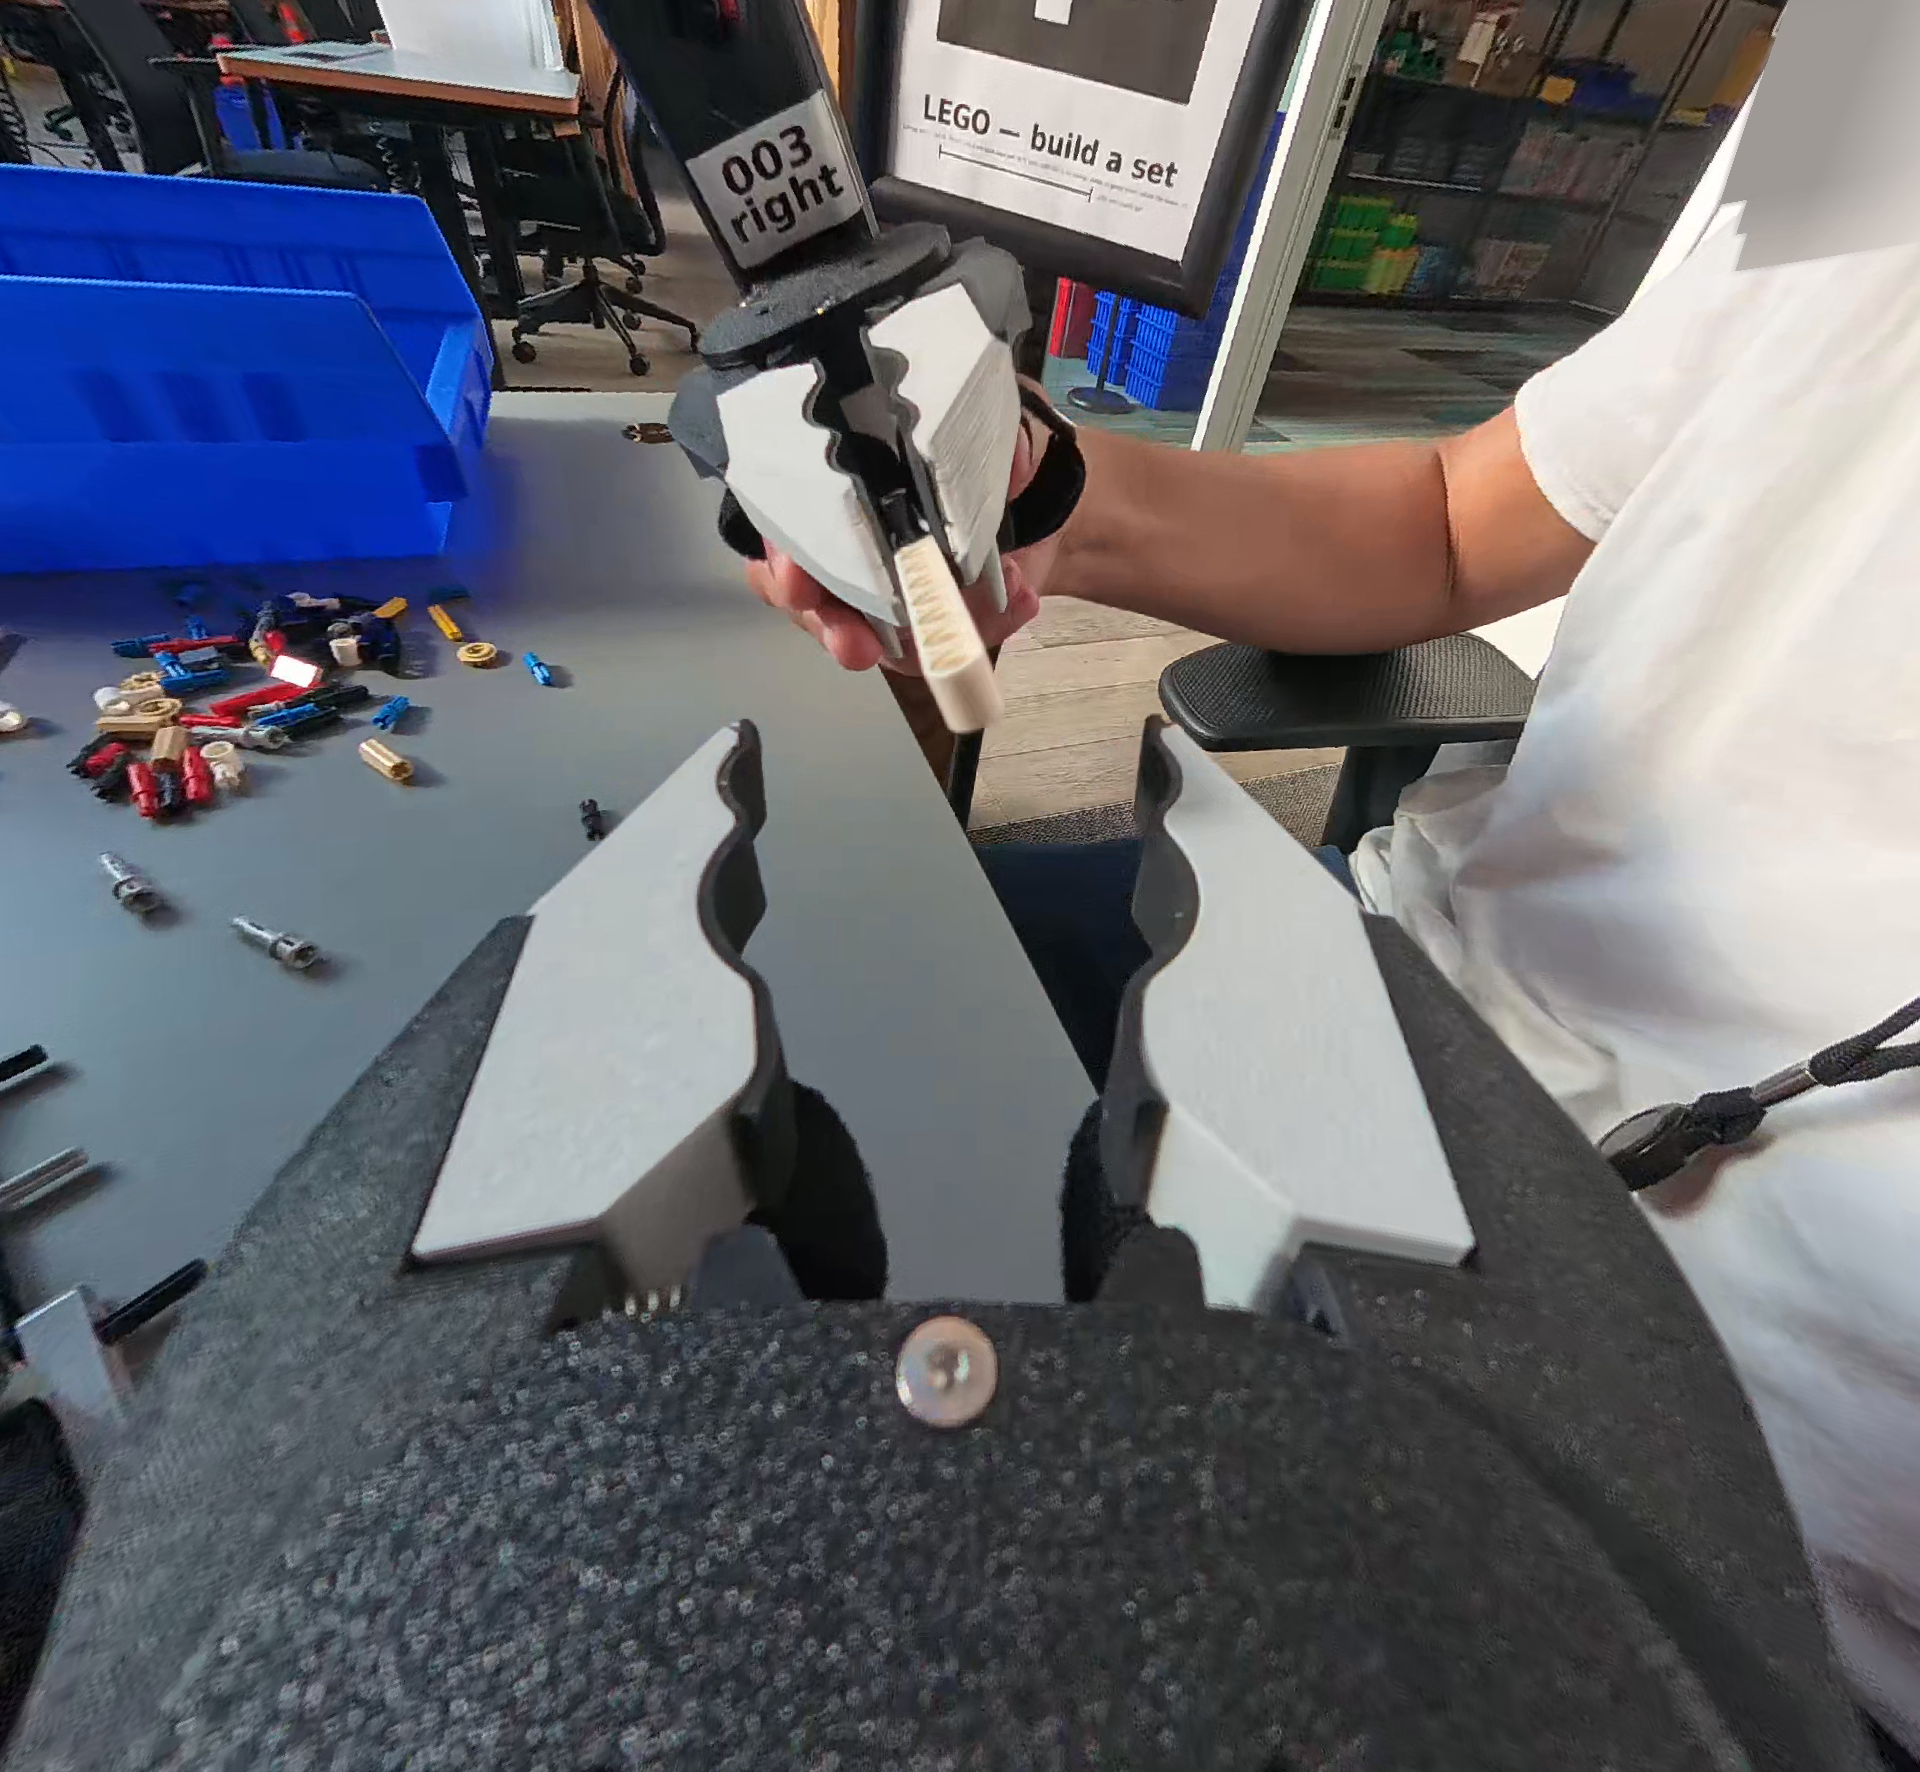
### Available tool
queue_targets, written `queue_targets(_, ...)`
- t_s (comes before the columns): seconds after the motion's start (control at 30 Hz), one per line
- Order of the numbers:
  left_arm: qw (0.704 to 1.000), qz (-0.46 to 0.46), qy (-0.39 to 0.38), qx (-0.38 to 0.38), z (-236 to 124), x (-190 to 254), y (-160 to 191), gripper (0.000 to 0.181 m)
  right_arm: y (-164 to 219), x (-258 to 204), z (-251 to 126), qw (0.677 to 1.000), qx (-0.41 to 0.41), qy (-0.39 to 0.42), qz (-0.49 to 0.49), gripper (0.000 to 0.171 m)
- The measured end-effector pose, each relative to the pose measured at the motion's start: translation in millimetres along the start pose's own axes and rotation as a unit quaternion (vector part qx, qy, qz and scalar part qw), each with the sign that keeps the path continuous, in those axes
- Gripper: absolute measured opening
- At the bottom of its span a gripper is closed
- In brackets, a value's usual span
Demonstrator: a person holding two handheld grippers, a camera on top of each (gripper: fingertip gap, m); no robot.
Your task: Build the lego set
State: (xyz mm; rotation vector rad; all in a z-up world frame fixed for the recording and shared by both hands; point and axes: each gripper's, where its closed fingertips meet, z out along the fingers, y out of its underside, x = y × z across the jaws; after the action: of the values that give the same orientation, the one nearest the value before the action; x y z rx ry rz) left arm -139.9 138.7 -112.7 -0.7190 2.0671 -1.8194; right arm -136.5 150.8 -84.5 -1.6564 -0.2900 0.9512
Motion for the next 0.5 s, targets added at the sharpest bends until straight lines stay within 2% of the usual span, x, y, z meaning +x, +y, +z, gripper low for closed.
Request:
queue_targets(0.03,1.0,-0.007,0.004,0.002,1,2,-1,0.067,3,0,4,1.0,-0.007,0.003,-0.003,0.006)
queue_targets(0.1,1.0,-0.014,0.013,0.017,-1,5,-6,0.047,10,3,12,0.999,-0.022,0.018,-0.015,0.006)
queue_targets(0.17,0.999,-0.018,0.005,0.035,-5,2,-12,0.039,13,7,16,0.999,-0.024,0.038,-0.027,0.006)
queue_targets(0.23,0.999,-0.017,-0.002,0.037,-7,-1,-13,0.024,11,6,15,0.998,-0.015,0.047,-0.045,0.006)
queue_targets(0.33,0.999,-0.013,-0.008,0.037,-8,-3,-13,0.018,12,6,13,0.997,-0.022,0.061,-0.053,0.006)
queue_targets(0.5,0.998,-0.009,-0.018,0.063,-15,-7,-21,0.006,0,7,8,0.995,0.025,0.073,-0.066,0.006)
